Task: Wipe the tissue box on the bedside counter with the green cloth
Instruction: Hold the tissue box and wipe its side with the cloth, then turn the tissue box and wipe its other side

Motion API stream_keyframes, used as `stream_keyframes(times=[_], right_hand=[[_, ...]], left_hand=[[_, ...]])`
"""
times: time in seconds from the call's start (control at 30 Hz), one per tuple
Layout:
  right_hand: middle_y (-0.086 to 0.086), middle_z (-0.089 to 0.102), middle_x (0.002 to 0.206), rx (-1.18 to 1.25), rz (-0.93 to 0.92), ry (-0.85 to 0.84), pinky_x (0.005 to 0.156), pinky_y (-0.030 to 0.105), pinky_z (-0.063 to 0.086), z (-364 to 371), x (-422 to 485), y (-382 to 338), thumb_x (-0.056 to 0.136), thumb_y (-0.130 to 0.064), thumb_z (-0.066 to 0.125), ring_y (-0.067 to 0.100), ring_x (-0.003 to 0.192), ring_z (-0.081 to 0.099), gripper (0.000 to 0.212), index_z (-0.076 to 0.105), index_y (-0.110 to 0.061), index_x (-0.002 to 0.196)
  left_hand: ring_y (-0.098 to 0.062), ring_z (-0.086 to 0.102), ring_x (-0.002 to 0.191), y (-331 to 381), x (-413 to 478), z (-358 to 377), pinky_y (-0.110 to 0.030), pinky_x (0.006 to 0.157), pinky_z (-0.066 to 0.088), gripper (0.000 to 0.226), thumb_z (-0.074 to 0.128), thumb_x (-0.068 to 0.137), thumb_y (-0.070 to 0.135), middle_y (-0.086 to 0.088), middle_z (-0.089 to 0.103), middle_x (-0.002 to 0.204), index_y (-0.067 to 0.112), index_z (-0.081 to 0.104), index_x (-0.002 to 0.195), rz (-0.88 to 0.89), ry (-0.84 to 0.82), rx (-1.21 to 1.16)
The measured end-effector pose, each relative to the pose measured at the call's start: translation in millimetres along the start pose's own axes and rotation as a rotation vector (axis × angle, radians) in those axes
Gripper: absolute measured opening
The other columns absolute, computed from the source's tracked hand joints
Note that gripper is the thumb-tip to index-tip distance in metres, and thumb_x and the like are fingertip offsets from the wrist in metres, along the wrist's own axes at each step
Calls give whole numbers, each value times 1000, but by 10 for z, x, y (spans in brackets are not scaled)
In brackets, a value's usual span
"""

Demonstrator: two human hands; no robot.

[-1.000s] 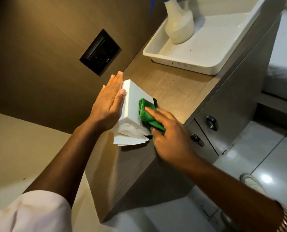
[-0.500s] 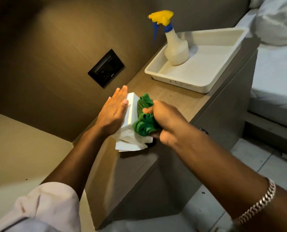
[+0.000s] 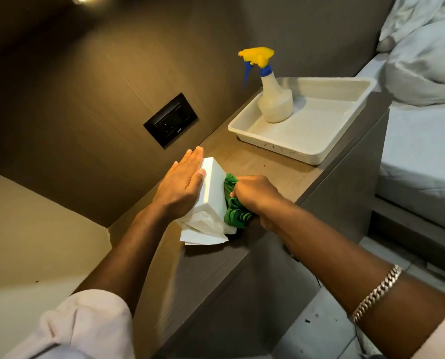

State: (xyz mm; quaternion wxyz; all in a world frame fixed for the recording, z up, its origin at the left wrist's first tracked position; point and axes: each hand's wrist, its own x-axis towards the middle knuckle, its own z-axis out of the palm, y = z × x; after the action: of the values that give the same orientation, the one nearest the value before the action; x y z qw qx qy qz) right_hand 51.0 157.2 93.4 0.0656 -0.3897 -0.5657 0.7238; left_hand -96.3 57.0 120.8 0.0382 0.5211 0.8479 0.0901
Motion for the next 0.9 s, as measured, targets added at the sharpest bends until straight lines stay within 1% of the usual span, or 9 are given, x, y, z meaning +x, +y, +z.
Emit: stream_keyframes(times=[0.13,0.27,0.33,0.4,0.47,0.5,0.63,0.77,0.9], right_hand=[[18,69,96,183,6,-32,63,40,59,-9,-46,-193,74,-11,54,35,85,67,23,68,-9,92],[17,67,92,362,-14,-185,65,39,58,-276,-39,-596,82,-8,47,28,77,65,25,65,-8,99],[18,64,90,453,-29,-266,76,43,57,-479,-27,-747,86,-8,44,30,82,64,26,63,-7,104],[19,64,96,474,-45,-310,87,49,54,-671,37,-792,87,-8,44,33,91,63,31,62,-7,112],[19,66,100,432,-31,-346,89,51,53,-780,109,-734,87,-7,45,34,91,65,31,63,-12,112],[19,66,100,412,-14,-375,87,51,53,-818,151,-676,87,-7,45,33,89,66,31,63,-14,111],[20,71,109,412,76,-502,75,47,57,-983,313,-358,87,-4,48,33,85,70,38,62,-20,119],[17,76,99,413,149,-613,66,45,61,-1164,436,-161,85,-2,53,33,81,74,33,67,-23,105],[15,75,107,330,114,-623,62,42,61,-1251,555,-118,86,-2,57,34,90,73,40,62,-26,117]], left_hand=[[-6,5,146,10,-3,-19,-32,118,1,64,17,89,39,0,11,161,18,12,150,-16,9,-12],[-9,3,147,131,-38,-130,-34,120,0,72,24,81,29,-3,10,161,14,14,150,-47,-36,-131],[-10,-7,147,152,-38,-315,-35,118,-5,77,27,80,32,0,-5,161,16,1,151,-67,-252,-146],[-9,-6,143,179,11,-567,-36,116,1,82,40,88,39,14,-17,155,24,-13,148,-146,-544,-144],[-12,11,138,215,71,-744,-37,114,19,98,63,87,36,21,-2,151,30,-13,148,-226,-713,-137],[-17,19,139,238,105,-763,-36,111,27,105,72,80,35,15,8,153,31,-9,147,-236,-731,-108],[-16,37,123,288,184,-676,-41,108,41,123,85,61,40,4,26,141,29,-2,148,-275,-648,-11],[-13,37,116,303,143,-580,-40,106,40,119,75,53,65,1,34,137,27,12,147,-448,-445,32],[-21,45,112,437,163,-447,-38,97,43,120,63,49,83,-4,45,131,18,27,144,-650,-288,77]])
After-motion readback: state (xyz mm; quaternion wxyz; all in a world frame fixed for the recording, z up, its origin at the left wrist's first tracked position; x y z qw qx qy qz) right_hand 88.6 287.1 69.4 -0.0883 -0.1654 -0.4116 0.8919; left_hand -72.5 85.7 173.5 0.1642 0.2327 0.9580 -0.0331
